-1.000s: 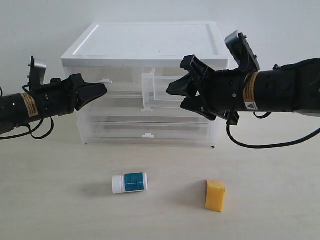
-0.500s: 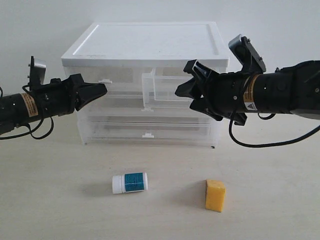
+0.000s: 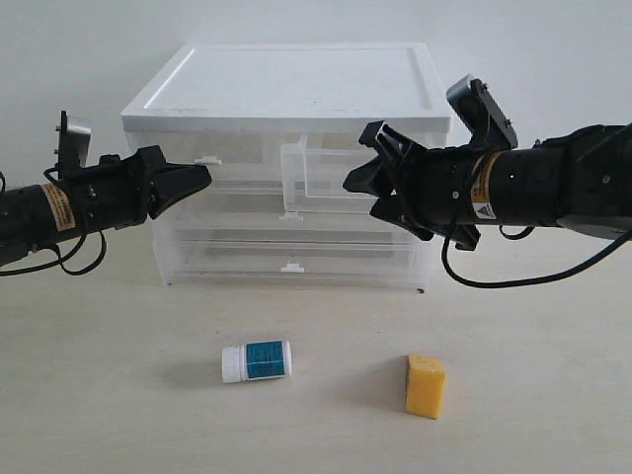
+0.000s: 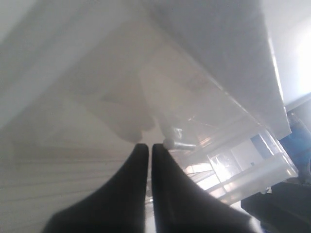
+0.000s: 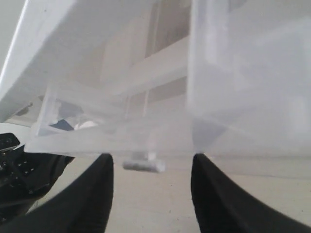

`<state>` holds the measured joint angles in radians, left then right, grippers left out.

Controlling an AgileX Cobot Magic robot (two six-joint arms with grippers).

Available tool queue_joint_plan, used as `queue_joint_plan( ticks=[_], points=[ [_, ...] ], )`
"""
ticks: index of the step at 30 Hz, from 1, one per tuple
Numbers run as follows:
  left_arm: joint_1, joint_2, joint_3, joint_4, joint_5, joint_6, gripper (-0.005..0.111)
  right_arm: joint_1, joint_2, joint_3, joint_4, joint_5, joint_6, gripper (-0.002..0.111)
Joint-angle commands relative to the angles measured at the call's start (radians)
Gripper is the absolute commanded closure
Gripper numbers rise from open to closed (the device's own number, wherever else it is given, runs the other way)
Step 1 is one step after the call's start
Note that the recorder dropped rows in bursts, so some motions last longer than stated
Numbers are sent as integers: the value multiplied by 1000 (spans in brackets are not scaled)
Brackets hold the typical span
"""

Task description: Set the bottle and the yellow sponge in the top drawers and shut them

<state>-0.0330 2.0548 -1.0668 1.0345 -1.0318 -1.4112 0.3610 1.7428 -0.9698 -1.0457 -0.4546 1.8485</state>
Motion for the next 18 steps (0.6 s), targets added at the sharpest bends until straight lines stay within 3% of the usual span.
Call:
queue_joint_plan(
  ticks=[1,3,11,18],
  points=[
    [12,-3,-16,-79,15,-2,103,-3,2,-9,45,-48,-53,63],
    [12,-3,-16,-77,15,-2,103,-3,2,-9,70,-51,-75,68],
    [12,-3,-16,-75,15,-2,103,-3,2,-9,108,-41,-145,108],
    [12,-3,-16,-81,15,6,103,-3,2,-4,61,-43,-173,108]
  ],
)
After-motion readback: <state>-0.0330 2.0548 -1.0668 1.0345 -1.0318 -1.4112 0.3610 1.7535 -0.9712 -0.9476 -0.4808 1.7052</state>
